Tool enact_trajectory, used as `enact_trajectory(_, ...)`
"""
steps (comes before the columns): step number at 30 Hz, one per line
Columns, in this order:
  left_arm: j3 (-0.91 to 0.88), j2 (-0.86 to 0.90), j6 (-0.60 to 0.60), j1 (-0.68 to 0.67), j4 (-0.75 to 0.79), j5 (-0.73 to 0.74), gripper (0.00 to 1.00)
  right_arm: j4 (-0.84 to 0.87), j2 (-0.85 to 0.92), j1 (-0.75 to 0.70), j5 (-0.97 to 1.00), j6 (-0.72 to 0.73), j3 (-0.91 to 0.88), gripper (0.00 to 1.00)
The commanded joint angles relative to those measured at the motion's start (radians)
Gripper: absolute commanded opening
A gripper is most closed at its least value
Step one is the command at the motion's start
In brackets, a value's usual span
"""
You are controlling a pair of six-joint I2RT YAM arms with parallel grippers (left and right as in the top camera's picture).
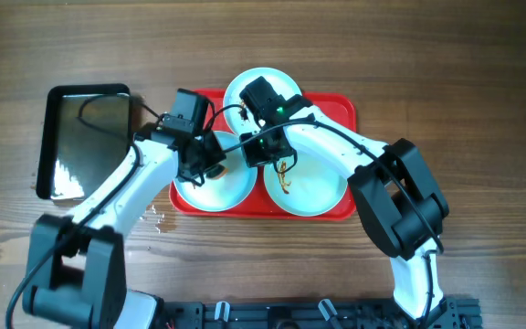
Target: Clean dirty plates on tray and stack at the side
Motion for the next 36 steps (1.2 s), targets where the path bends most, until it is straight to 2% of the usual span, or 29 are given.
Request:
enact_trajectory(1,-0.029,0.068,-0.020,-0.019,0.060,0.007,0.04,-0.002,0.024,0.003,-0.001,0.014,-0.006,0.04)
enact_trajectory(3,-0.029,0.107,-0.020,-0.028,0.065,0.006,0.04,-0.002,0.024,0.003,-0.011,0.014,-0.006,0.04)
enact_trajectory(4,-0.029,0.127,-0.020,-0.031,0.066,0.007,0.17,-0.002,0.024,0.003,-0.011,0.014,-0.006,0.04)
enact_trajectory(5,-0.029,0.142,-0.020,-0.032,0.065,0.007,0.34,-0.002,0.024,0.003,-0.011,0.013,-0.006,0.04)
enact_trajectory(7,-0.029,0.146,-0.020,-0.032,0.061,0.007,0.49,-0.002,0.024,0.003,-0.011,0.012,-0.006,0.04)
enact_trajectory(8,-0.029,0.144,-0.020,-0.032,0.062,0.018,0.61,-0.002,0.024,0.003,-0.011,0.013,-0.006,0.04)
enact_trajectory(10,-0.029,0.143,-0.019,-0.032,0.066,0.026,0.62,-0.002,0.024,0.003,-0.014,0.012,-0.006,0.04)
enact_trajectory(11,-0.029,0.143,-0.019,-0.032,0.067,0.026,0.62,-0.003,0.024,0.003,-0.014,0.013,-0.006,0.04)
enact_trajectory(13,-0.029,0.143,-0.019,-0.032,0.066,0.028,0.51,-0.003,0.024,0.003,-0.014,0.013,-0.006,0.04)
enact_trajectory(15,-0.029,0.143,-0.019,-0.032,0.066,0.034,0.25,-0.003,0.024,0.003,-0.014,0.013,-0.006,0.04)
enact_trajectory(16,-0.029,0.143,-0.019,-0.032,0.066,0.033,0.23,-0.003,0.024,0.003,-0.014,0.013,-0.006,0.05)
enact_trajectory(19,-0.025,0.139,-0.019,-0.032,0.066,0.033,0.26,-0.010,0.024,0.003,-0.014,0.011,-0.006,0.04)
enact_trajectory(21,-0.025,0.127,-0.018,-0.032,0.066,0.032,0.31,-0.016,0.024,0.003,-0.014,0.010,-0.006,0.04)
enact_trajectory(23,-0.025,0.107,-0.012,-0.032,0.063,0.021,0.41,-0.018,0.024,0.003,-0.013,0.007,-0.006,0.04)
enact_trajectory(26,-0.025,0.075,-0.012,-0.032,0.058,-0.002,0.41,-0.018,0.024,0.003,-0.014,0.006,-0.006,0.04)
enact_trajectory(33,-0.025,0.044,-0.012,-0.032,0.053,-0.005,0.23,-0.022,0.024,0.003,-0.014,0.007,-0.006,0.04)
enact_trajectory(35,-0.025,0.044,-0.012,-0.032,0.051,-0.005,0.06,-0.023,0.024,0.003,-0.014,0.007,-0.006,0.04)
enact_trajectory(36,-0.025,0.044,-0.012,-0.032,0.051,-0.005,0.04,-0.024,0.024,0.003,-0.014,0.008,-0.006,0.04)
